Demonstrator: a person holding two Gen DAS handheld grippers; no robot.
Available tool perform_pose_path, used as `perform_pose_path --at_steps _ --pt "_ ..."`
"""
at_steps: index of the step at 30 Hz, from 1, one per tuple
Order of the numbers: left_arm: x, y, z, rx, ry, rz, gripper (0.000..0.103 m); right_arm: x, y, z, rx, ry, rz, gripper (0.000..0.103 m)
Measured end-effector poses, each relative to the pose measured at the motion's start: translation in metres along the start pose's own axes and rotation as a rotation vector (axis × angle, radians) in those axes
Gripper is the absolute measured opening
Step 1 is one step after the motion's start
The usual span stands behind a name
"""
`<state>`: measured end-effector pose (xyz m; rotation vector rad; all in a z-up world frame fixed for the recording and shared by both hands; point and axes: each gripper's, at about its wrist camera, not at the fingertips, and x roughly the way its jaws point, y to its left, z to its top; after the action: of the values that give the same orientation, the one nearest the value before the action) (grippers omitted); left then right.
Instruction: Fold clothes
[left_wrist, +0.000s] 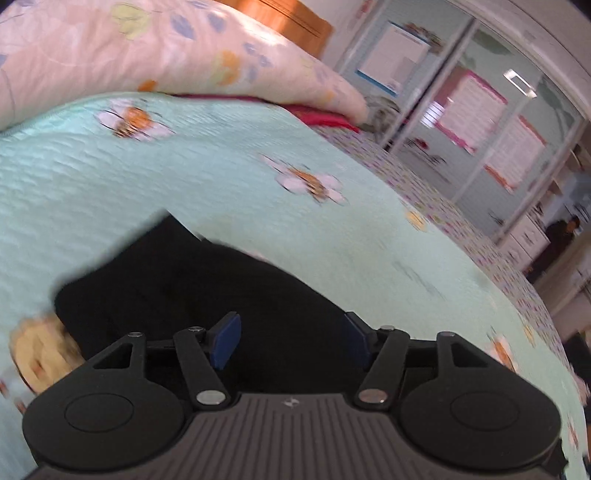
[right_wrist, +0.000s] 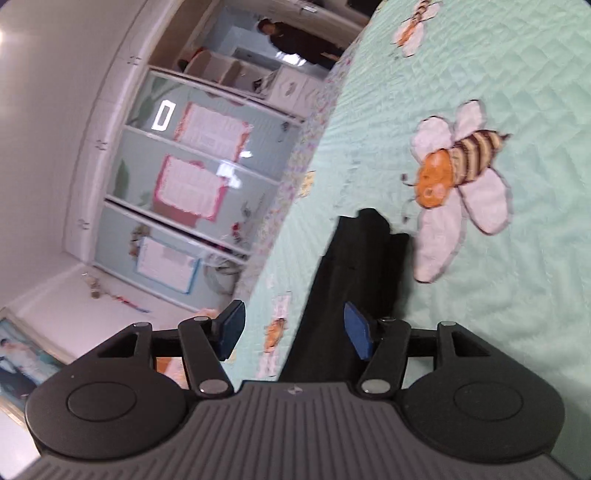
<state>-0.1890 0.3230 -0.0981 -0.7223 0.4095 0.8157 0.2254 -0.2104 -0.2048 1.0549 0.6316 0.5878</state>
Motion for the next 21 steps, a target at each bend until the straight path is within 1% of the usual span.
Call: perform_pose_path --at_steps 1,2,3,5,7,10,12,14,18,21 --pt "-0.001 -0.012 -0.008 0.016 0.012 -0.004 0.063 0.006 0.002 0.002 -0.013 0.013 0.004 0.061" --pt "-0.003 -0.022 -0.015 0.027 0.025 -0.015 0.064 0.013 0.004 0.005 -0.038 0.017 -0.017 0.061" --pt "-0.006 -0.031 -0.020 0.042 0.041 -0.036 0.064 0.019 0.004 0.009 -0.060 0.001 -0.064 0.061" --pt "-0.010 -0.046 -0.029 0.075 0.067 -0.073 0.064 0.020 -0.001 0.019 -0.063 -0.062 -0.160 0.059" --pt "-0.014 -0.054 -0.036 0.101 0.083 -0.090 0.064 0.006 -0.008 0.028 -0.021 -0.112 -0.144 0.058" --pt "-0.014 -0.059 -0.043 0.114 0.108 -0.093 0.065 -0.017 -0.013 0.029 -0.044 -0.151 -0.158 0.059" --pt "-0.012 -0.061 -0.047 0.116 0.126 -0.093 0.065 -0.022 -0.025 0.024 -0.011 -0.120 -0.156 0.060" --pt "-0.010 -0.063 -0.049 0.104 0.141 -0.095 0.065 -0.015 -0.033 0.023 0.013 -0.073 -0.141 0.058" --pt "-0.016 -0.070 -0.057 0.100 0.149 -0.114 0.065 0.004 -0.027 0.022 0.010 -0.041 -0.148 0.060" --pt "-0.018 -0.070 -0.062 0.106 0.161 -0.119 0.065 0.019 -0.020 0.024 -0.028 -0.012 -0.178 0.060"
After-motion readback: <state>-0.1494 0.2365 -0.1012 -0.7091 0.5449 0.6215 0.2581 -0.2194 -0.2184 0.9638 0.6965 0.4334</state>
